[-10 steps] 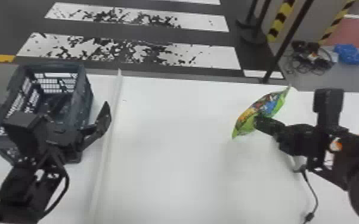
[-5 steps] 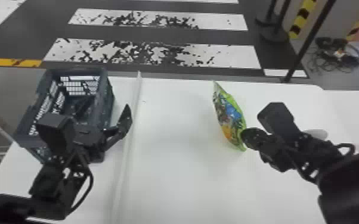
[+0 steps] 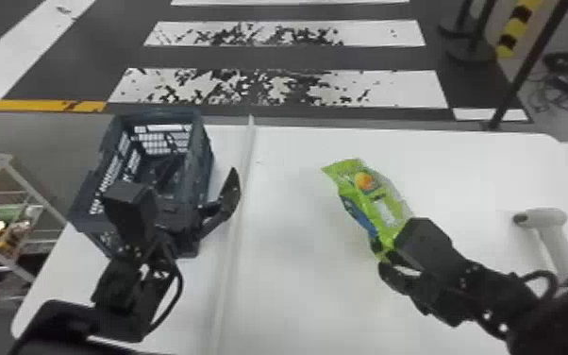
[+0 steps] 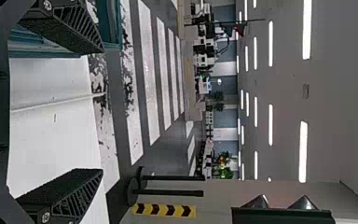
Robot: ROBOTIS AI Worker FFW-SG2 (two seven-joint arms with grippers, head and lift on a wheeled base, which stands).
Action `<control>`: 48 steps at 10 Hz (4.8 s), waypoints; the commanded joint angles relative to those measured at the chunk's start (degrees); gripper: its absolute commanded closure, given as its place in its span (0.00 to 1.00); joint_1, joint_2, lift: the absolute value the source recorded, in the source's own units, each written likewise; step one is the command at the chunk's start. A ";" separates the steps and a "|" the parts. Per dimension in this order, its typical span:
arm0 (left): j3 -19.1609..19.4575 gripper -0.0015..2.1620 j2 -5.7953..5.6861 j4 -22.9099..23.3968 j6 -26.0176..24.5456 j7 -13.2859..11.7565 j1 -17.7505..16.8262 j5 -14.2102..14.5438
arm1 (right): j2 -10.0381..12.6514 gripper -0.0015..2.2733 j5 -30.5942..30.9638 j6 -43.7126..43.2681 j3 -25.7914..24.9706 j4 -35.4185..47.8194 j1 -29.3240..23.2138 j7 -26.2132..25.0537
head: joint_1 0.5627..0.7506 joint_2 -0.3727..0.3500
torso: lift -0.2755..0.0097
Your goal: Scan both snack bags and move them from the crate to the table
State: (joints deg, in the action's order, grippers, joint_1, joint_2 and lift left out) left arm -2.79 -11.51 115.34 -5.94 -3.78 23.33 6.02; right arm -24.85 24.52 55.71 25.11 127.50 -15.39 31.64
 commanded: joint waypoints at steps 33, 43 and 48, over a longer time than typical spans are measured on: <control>-0.99 0.04 -0.79 1.65 -5.98 0.79 -0.30 0.92 | 10.09 0.99 -22.33 -26.92 -20.81 -46.99 19.87 -6.06 | 0.70 0.48 | 0.66; -1.43 0.04 -0.70 -0.64 -4.75 0.70 -1.18 1.19 | 12.20 0.99 -25.40 -8.46 -31.18 -8.40 -6.41 0.88 | 0.70 0.44 | 0.66; -1.34 0.04 -0.79 -1.08 -4.22 0.61 -1.18 1.45 | 14.39 0.99 -22.85 -13.73 -28.72 -15.52 -7.55 0.88 | 0.70 0.48 | 0.66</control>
State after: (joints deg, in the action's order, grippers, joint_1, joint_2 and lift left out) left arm -4.13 -12.31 114.26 -10.19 -3.09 22.15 7.47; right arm -10.79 1.57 42.70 -3.76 112.64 -22.86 32.51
